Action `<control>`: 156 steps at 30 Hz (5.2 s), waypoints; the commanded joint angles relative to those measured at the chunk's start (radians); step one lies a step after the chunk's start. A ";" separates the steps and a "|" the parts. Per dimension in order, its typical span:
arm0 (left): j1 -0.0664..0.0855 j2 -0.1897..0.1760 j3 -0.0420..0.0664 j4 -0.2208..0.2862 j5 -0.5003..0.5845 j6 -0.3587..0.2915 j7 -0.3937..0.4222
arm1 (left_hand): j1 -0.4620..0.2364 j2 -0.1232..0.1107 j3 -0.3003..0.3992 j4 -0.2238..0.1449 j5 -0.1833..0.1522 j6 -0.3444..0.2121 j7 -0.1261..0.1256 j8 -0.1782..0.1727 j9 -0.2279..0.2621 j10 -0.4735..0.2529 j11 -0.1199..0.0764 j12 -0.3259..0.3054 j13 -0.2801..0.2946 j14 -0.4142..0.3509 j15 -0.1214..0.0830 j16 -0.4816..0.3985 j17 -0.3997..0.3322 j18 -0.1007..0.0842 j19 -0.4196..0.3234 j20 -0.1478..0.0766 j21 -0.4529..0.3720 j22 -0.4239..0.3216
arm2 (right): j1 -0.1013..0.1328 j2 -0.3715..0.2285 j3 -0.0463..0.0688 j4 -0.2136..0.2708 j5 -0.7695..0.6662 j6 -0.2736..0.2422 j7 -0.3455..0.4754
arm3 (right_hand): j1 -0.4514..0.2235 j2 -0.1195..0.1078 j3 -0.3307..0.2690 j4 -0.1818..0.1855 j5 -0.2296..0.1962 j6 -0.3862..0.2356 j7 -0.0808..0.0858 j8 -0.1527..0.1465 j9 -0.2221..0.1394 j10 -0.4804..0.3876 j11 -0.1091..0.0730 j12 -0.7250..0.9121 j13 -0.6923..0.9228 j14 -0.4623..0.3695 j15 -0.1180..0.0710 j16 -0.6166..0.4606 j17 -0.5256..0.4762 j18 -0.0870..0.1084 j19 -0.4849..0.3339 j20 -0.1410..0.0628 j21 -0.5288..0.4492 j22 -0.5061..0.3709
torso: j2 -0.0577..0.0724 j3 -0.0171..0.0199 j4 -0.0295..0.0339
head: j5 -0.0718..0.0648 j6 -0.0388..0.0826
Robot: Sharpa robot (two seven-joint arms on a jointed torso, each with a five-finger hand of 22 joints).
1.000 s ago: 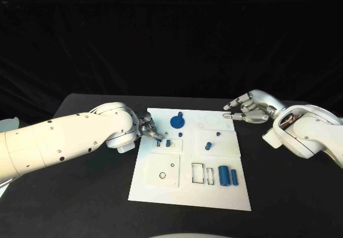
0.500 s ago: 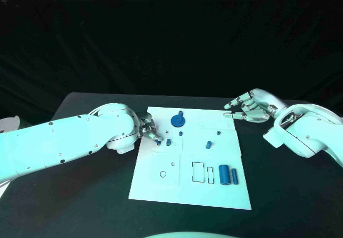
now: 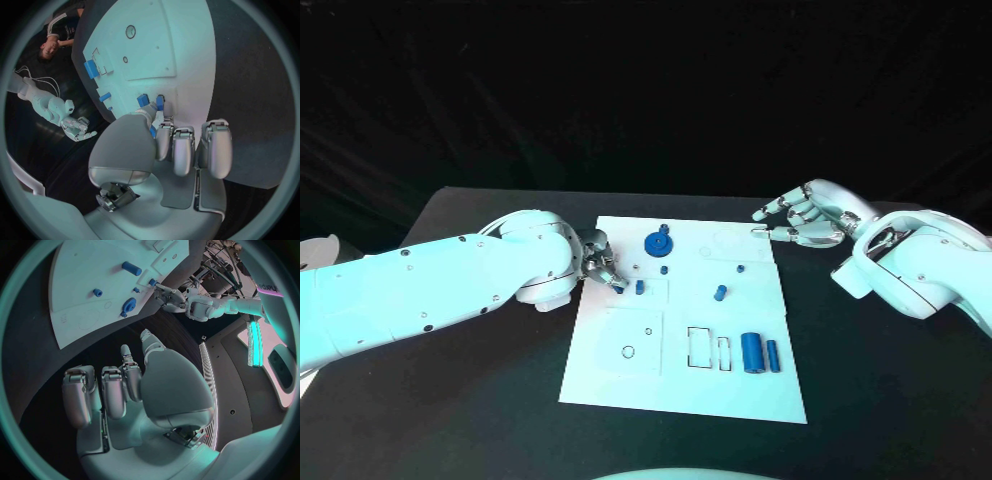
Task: Assemble the parts on the task board
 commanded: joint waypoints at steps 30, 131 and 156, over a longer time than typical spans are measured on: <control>-0.002 0.011 0.000 -0.009 -0.021 0.044 -0.072 | -0.008 -0.014 0.069 -0.033 0.003 0.002 -0.009 0.036 0.080 -0.001 -0.004 0.003 0.061 0.107 -0.006 0.003 0.263 -0.012 0.068 -0.006 0.005 0.188 | -0.001 -0.003 0.000 0.010 -0.006 0.008 0.013 | -0.005 0.006 -0.003 0.000 0.002 0.001 0.001 0.003 0.001 0.008 0.003 -0.005 0.153 0.095 0.004 -0.006 0.225 0.003 0.085 0.009 -0.004 0.227 | 0.000 -0.0001 0.0003 | 0.003 -0.002; -0.035 0.003 -0.002 0.024 -0.134 0.022 -0.010 | -0.109 -0.073 0.173 -0.011 0.002 0.023 -0.017 0.065 0.107 0.011 -0.010 0.013 0.072 0.107 -0.011 0.003 0.263 -0.016 0.076 -0.012 0.015 0.206 | -0.001 -0.005 0.000 0.009 -0.006 0.009 0.014 | -0.006 0.008 -0.008 0.000 0.001 0.001 0.001 0.003 0.002 0.007 0.003 -0.005 0.153 0.095 0.004 -0.006 0.225 0.003 0.084 0.009 -0.005 0.227 | 0.000 0.0005 -0.0011 | 0.004 -0.014; -0.036 0.024 -0.003 -0.009 -0.122 0.009 -0.045 | -0.168 -0.117 0.119 0.026 0.003 0.034 -0.024 0.071 0.115 0.013 -0.015 0.012 0.072 0.107 -0.015 0.003 0.263 -0.018 0.079 -0.014 0.019 0.211 | -0.001 -0.007 0.000 0.013 -0.006 0.005 0.016 | -0.005 0.010 -0.009 0.001 0.002 0.001 0.001 0.003 0.002 0.006 0.003 -0.007 0.151 0.094 0.004 -0.008 0.222 0.003 0.083 0.009 -0.006 0.224 | 0.000 0.0002 -0.0002 | -0.002 -0.018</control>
